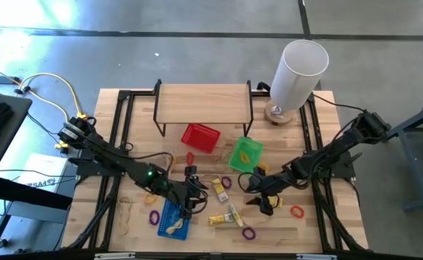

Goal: Pick & Place Office Desk Supplies
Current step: Put the yellow crayon box into the red bin

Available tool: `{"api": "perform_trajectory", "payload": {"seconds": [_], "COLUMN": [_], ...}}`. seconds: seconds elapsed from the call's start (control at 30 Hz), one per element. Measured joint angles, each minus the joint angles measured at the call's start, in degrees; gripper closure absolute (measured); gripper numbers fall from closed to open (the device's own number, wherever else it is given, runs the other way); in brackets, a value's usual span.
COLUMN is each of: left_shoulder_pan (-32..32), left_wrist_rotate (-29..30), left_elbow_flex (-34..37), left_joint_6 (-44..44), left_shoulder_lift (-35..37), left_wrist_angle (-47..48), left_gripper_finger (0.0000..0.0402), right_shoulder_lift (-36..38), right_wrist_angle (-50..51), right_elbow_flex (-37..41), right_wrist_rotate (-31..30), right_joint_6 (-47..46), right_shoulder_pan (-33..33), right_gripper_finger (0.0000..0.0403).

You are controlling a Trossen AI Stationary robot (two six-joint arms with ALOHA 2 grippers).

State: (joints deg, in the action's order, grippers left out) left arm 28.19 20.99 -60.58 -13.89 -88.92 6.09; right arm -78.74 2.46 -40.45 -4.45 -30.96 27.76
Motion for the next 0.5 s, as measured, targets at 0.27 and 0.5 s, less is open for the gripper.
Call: {"api": "perform_trajectory", "payload": {"seconds": [0.27,0.5], "left_shoulder_pan": [0.05,0.17], "left_wrist_rotate": [0.0,-0.02], "left_elbow_flex": [0.0,0.0], "left_joint_6": [-1.2,-2.47], "left_shoulder_lift": [0.0,0.0], "left_wrist_angle": [-0.04,-0.07], "left_gripper_finger": [0.0206,0.0206], "right_shoulder_lift": [0.0,0.03], "right_wrist_angle": [-1.1,-0.03], "right_elbow_flex": [0.0,0.0], "right_wrist_rotate": [-2.52,-1.63], "right_joint_6": [2.71,3.81], "right_shoulder_pan": [-0.01,0.42], "right_gripper_finger": [0.0113,0.0083]}}
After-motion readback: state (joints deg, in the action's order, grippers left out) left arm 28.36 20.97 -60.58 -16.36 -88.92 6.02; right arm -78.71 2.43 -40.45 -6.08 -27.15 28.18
